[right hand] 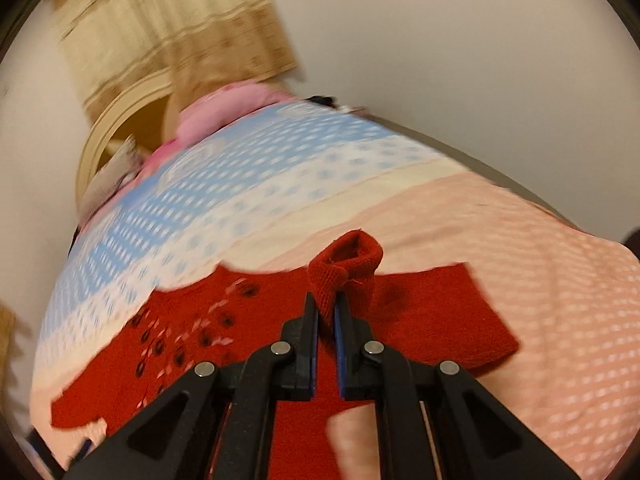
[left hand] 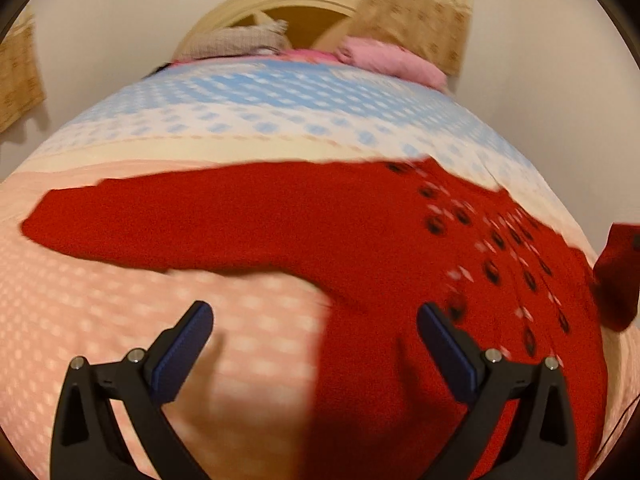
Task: Fold small clothes
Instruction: 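Fold the held sleeve across the sweater body with the right gripper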
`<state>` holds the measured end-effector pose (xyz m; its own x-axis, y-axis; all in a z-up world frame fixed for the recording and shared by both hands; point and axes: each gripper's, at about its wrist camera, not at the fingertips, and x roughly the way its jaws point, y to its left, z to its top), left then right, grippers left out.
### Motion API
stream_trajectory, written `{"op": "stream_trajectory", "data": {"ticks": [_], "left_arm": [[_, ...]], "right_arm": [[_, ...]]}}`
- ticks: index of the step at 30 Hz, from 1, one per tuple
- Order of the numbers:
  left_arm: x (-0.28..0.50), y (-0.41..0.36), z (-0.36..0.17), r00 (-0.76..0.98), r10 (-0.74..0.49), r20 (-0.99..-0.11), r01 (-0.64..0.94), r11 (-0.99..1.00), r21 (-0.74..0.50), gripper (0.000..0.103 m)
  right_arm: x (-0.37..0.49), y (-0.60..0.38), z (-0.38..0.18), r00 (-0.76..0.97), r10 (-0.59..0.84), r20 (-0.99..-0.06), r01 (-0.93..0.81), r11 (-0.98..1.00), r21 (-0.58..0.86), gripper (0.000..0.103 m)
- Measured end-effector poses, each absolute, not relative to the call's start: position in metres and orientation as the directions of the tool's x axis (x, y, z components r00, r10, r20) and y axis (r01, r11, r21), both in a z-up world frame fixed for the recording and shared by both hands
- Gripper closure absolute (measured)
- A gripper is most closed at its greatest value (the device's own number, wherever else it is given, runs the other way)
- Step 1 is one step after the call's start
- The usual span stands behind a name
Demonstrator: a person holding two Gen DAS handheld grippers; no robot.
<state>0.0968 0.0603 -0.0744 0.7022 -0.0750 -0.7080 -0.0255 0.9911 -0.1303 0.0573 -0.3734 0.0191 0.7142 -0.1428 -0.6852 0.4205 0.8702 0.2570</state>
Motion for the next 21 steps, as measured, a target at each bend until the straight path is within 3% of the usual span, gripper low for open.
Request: {"op": "stream_trajectory", "data": {"ticks": [9, 21], "left_arm": [[0.105, 0.137, -0.085, 0.725, 0.098, -0.682, -0.213, 0.973, -0.087, 0.0], [0.108, 0.163, -0.111, 0.699, -0.026, -0.715, -0.251, 0.927, -0.28, 0.0]], "right_arm": [[0.119, -0.224, -0.017, 0.721, -0.061, -0.691, 0.233, 0.96, 0.158, 0.097], [0.151, -0.102, -0.04, 0.711, 0.094, -0.697, 0.007, 0.99, 0.14, 0.097]]}}
